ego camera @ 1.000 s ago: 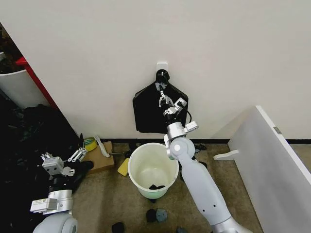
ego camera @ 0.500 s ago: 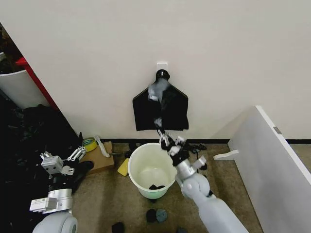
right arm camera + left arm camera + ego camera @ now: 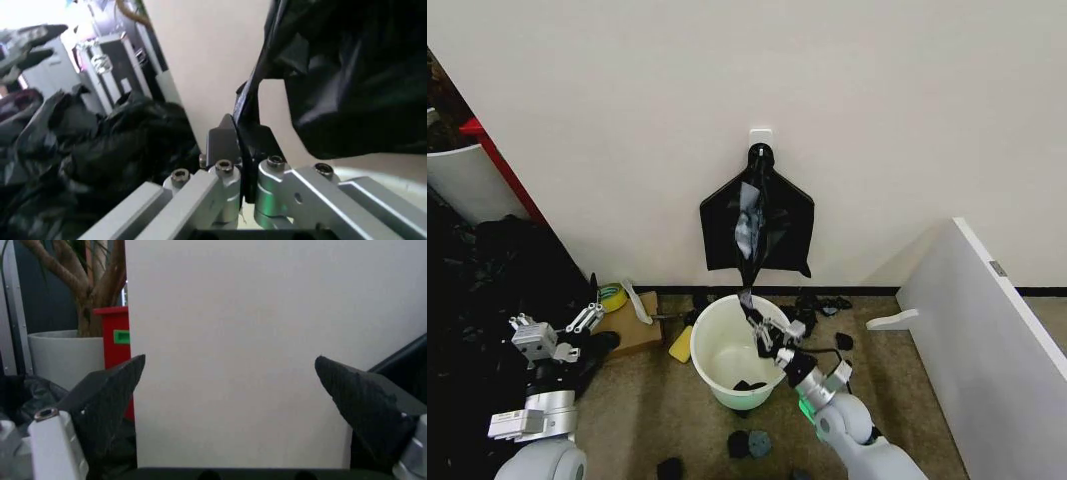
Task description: Place the garbage bag over the trash bin.
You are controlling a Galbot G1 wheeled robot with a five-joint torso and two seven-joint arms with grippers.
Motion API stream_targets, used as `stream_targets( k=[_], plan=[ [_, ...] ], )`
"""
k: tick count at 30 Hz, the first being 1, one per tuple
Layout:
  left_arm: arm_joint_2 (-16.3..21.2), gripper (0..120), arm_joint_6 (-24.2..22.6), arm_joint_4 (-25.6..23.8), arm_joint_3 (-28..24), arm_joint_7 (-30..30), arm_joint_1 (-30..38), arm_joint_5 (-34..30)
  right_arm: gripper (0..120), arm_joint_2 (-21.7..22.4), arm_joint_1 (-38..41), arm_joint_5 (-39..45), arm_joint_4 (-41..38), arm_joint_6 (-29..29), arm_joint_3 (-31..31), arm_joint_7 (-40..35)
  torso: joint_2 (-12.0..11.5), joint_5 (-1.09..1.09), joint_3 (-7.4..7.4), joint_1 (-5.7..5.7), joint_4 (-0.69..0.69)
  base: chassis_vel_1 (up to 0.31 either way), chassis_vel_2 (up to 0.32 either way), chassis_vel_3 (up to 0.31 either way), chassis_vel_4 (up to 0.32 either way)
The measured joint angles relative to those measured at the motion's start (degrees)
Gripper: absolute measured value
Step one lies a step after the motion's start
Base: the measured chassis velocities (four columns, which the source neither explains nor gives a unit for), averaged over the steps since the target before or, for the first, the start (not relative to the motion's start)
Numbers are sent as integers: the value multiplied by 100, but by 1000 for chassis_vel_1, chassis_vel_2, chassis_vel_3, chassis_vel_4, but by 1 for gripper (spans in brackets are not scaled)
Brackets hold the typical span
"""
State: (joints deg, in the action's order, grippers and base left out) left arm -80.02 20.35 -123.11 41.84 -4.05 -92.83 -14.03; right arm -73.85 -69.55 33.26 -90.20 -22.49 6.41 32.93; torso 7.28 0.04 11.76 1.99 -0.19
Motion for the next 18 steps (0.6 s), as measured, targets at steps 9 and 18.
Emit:
stream_targets(
  k=[9,18],
  plan=[
    [-5,100,0,-104,8,4,-85,53,0,-29,-128,-426,258,-258,126,494,0,0,0,0,0,0,0,0,0],
    [-64,100,5,-148,8,5,-143,144,0,-59,-156,-621,466,-423,226,814,0,0,0,0,0,0,0,0,0]
  ],
)
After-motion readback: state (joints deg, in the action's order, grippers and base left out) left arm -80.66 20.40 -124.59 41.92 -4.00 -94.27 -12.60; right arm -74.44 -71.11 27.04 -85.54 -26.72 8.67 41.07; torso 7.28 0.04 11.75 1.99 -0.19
